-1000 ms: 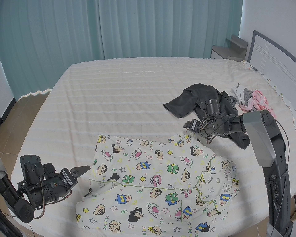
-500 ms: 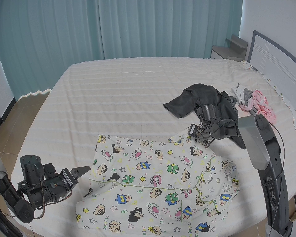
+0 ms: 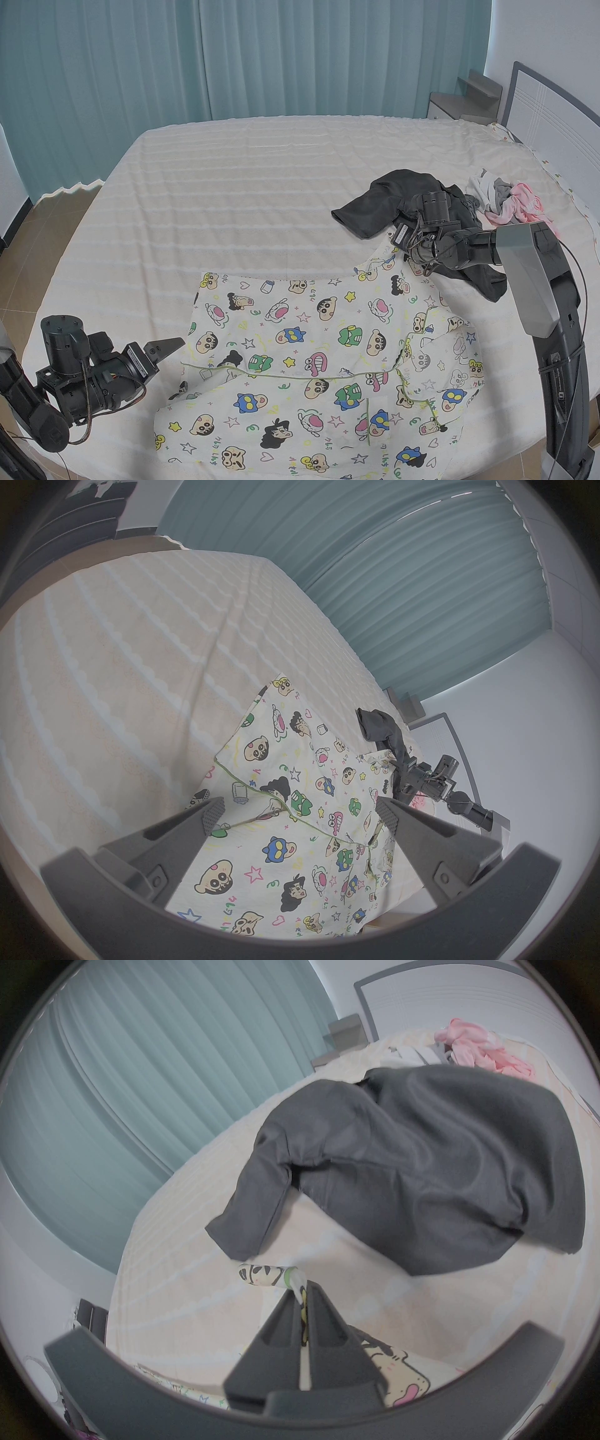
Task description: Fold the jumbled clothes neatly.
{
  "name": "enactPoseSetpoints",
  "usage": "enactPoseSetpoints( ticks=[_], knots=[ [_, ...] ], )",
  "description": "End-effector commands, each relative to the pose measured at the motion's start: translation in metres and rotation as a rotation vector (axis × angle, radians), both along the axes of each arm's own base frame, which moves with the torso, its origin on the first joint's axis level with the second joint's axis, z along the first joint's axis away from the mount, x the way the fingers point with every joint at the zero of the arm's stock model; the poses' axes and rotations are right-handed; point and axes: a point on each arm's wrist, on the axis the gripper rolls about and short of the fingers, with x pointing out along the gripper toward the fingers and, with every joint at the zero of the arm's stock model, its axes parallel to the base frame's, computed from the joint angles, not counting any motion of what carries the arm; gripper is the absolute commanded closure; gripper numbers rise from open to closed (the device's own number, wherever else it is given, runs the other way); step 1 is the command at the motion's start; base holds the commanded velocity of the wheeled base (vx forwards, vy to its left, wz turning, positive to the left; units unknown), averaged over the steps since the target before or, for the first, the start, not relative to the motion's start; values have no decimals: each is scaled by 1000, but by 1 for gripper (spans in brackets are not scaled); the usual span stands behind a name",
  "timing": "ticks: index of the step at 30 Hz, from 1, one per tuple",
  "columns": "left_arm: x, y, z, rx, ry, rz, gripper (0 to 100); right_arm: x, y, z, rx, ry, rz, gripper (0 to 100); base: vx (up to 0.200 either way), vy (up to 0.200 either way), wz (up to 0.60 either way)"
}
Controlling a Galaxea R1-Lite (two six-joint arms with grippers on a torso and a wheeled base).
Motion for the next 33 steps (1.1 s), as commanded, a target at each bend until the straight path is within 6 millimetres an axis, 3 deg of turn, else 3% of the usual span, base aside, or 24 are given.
enactPoseSetpoints(
  ticks=[1,7,8,14,17,20,26,30,31,33],
  knots=[
    [0,0,0,0,0,0,0,1,-5,8,9,-27,-15,100,0,0,0],
    [0,0,0,0,0,2,0,1,-7,9,41,-28,-34,100,0,0,0],
    [0,0,0,0,0,0,0,2,-8,9,42,-27,-36,0,0,0,0],
    [0,0,0,0,0,0,0,3,-20,10,49,-21,-63,0,0,0,0],
    [0,0,0,3,-1,0,0,0,-30,34,73,-61,-87,0,0,0,0],
    [-1,-1,1,3,-9,-5,0,-25,-49,48,74,0,-85,0,0,0,0],
    [-8,-11,-1,6,4,-62,0,-113,-66,47,68,151,-8,0,0,0,0],
    [-9,-14,0,14,2,-60,0,-163,-72,44,81,115,34,0,-150,0,0],
    [-10,-17,-1,21,7,-68,0,-187,-75,38,60,103,57,0,-200,0,0],
    [-13,-19,-4,36,17,-81,0,-215,-80,30,17,95,83,0,-200,0,0]
  ],
)
